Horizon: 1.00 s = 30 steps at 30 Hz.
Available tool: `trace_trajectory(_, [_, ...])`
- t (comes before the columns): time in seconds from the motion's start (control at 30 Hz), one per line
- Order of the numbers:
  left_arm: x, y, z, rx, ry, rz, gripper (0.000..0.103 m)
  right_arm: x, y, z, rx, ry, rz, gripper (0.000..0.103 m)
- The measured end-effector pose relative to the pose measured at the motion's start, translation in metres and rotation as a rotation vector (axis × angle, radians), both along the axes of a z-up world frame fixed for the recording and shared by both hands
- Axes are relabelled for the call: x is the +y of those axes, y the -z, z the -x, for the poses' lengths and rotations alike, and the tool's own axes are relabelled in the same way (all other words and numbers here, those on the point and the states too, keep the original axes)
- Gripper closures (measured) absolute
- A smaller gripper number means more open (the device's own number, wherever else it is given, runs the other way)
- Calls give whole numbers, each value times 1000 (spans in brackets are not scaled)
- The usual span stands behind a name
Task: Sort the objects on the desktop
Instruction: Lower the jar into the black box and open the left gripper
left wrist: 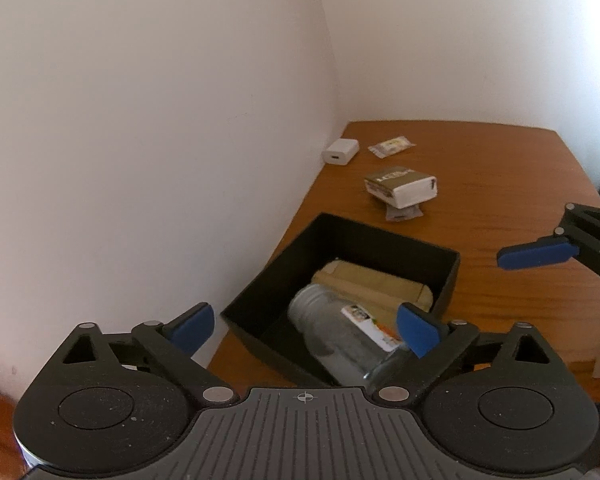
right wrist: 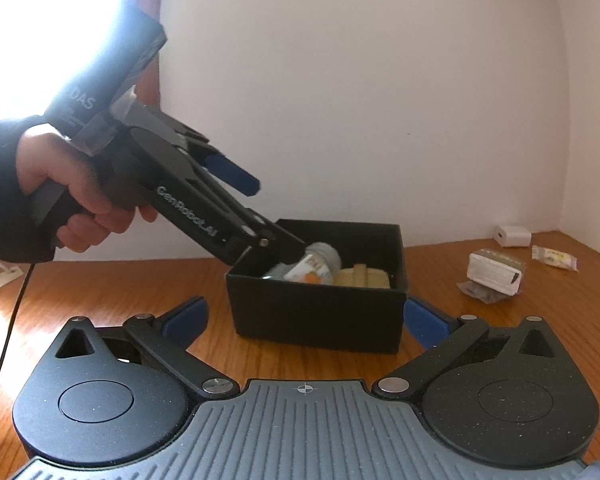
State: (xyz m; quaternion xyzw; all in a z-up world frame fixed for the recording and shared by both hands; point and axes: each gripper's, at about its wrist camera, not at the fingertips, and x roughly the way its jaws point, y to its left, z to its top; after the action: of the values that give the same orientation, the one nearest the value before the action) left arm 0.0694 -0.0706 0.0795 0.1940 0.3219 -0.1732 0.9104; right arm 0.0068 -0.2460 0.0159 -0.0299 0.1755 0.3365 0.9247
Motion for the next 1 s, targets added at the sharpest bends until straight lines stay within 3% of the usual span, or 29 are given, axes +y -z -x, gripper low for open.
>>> trace_trajectory(0.3, [24, 0, 16, -58, -120, 151, 0, 0, 1, -3, -1, 9, 8, 0])
trace_trajectory(0.47, [41, 8, 30, -73, -174, 229, 0, 1, 1, -3, 0, 14, 13, 0])
trace_trajectory(0.6, [52, 18, 49, -128, -226, 251, 0, -1, 1, -4, 2, 25, 10, 0])
trace_trajectory(0.67, [61, 24, 57, -144, -250, 301, 0, -1, 2, -5, 5, 30, 11, 0])
trace_trajectory(0.77, [71, 34, 61, -136, -276, 368, 0, -1, 2, -4, 4, 39, 18, 0])
trace_trajectory(1.0, [84, 46, 62, -138, -279, 414, 0, 0, 3, -6, 4, 71, 39, 0])
